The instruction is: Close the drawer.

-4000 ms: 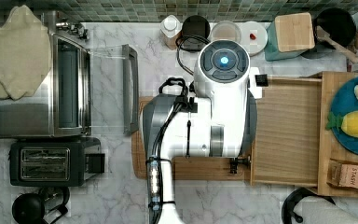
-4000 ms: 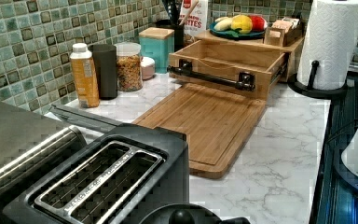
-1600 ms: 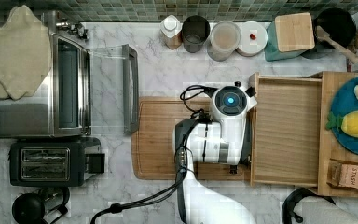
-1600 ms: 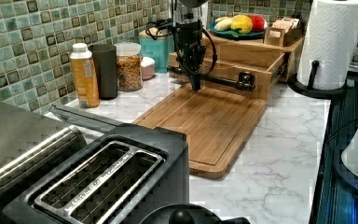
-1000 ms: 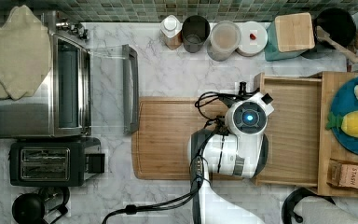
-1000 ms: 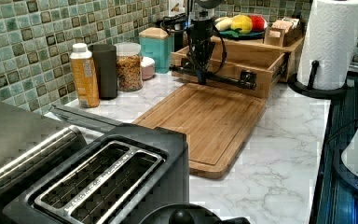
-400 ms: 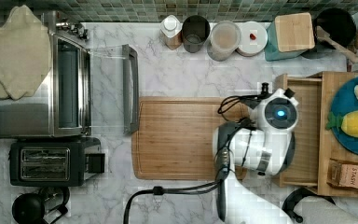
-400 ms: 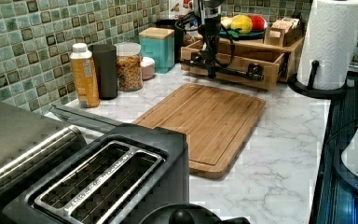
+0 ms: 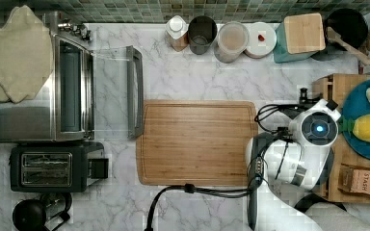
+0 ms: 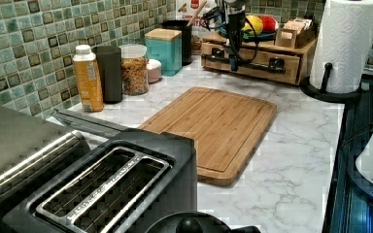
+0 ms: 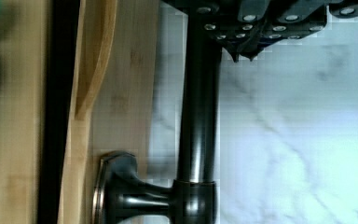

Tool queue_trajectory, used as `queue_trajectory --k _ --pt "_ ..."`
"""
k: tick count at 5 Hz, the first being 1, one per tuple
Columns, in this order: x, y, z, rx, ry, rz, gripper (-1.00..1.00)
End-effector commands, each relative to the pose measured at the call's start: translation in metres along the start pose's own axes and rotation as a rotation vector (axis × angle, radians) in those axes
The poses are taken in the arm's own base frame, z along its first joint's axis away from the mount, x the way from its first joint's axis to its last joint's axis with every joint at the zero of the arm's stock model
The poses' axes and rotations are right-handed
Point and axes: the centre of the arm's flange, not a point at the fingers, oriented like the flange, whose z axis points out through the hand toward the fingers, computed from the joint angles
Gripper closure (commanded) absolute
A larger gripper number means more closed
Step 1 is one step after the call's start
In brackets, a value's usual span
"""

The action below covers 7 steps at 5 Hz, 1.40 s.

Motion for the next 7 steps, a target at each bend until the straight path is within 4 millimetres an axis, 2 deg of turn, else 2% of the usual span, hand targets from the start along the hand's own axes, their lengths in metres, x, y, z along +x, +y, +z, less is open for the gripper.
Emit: queue_trajectory --k 1,7 --pt "-0.035 0.1624 -0.0498 -0.226 0.08 0.182 1.0" --pt "-0.035 0.1624 -0.0498 -0.226 0.079 0.182 1.0"
